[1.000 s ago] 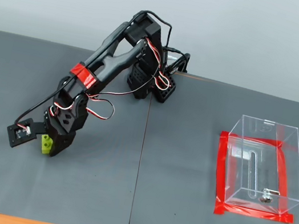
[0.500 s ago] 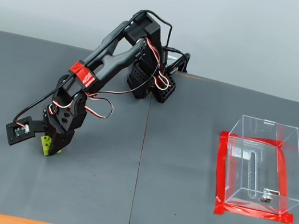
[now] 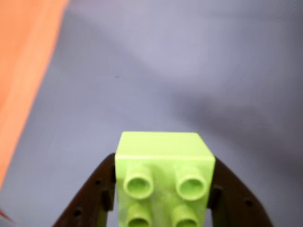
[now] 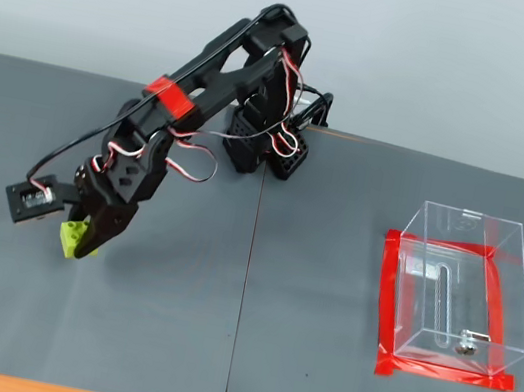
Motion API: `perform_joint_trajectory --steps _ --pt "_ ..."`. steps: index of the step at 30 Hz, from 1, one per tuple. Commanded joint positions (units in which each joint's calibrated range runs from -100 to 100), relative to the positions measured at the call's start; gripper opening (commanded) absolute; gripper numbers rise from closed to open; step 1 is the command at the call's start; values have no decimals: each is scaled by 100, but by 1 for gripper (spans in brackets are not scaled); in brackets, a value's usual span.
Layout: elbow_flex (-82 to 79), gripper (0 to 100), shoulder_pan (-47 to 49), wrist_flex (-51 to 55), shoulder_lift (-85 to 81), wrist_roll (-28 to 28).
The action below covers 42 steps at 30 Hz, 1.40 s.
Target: Pick the green lego block and place it into the transparent box
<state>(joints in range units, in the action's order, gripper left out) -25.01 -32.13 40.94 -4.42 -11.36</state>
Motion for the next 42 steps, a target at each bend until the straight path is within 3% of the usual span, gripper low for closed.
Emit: perform_joint_trajectory --steps 1,14,25,42 --pt "-154 13 270 12 -1114 34" --pt "-63 13 1747 21 -2886 34" --pt "986 13 3396 21 -2843 44" --pt "1040 13 6544 21 -2326 826"
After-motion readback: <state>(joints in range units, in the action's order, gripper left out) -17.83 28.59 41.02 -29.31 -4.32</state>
